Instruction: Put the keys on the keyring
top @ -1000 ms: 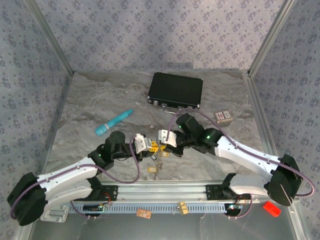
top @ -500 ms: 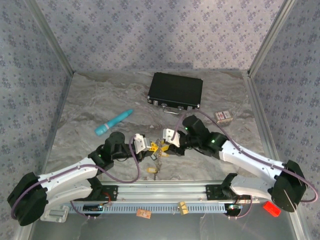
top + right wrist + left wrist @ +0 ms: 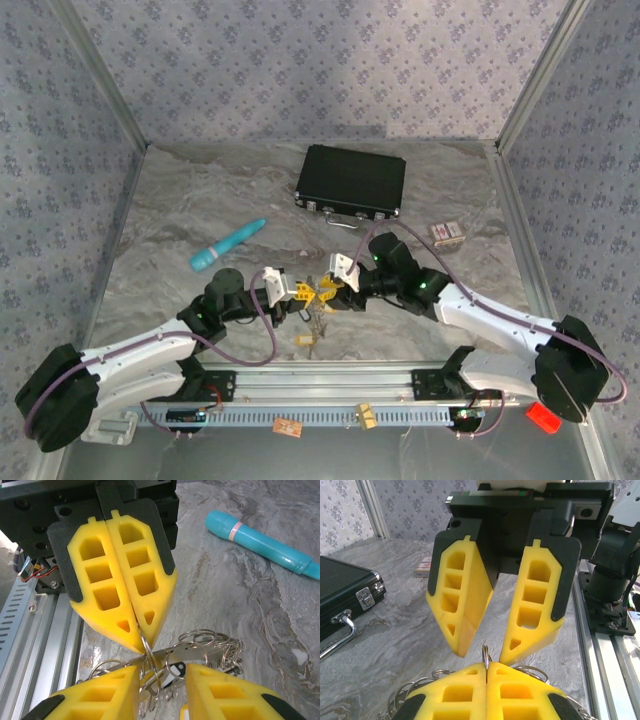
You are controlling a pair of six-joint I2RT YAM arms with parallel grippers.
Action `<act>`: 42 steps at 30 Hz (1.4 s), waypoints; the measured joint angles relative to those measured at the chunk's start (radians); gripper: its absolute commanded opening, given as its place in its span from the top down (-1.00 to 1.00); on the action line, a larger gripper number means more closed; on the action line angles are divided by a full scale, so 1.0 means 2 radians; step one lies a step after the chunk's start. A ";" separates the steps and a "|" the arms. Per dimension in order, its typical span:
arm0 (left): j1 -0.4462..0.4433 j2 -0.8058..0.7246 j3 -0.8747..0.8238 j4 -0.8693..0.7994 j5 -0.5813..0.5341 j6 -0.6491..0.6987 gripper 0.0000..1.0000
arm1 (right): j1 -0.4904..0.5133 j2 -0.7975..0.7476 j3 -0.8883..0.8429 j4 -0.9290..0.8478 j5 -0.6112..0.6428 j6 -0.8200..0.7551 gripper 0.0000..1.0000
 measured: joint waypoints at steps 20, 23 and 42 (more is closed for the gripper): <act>0.003 -0.013 0.025 -0.083 -0.018 0.032 0.43 | 0.027 0.017 0.071 -0.128 0.045 -0.063 1.00; 0.003 -0.012 0.033 -0.104 -0.019 0.043 0.45 | 0.041 0.030 0.103 -0.171 0.071 -0.090 1.00; 0.003 -0.008 0.033 -0.100 0.010 0.041 1.00 | 0.042 0.030 0.112 -0.184 0.085 -0.106 0.53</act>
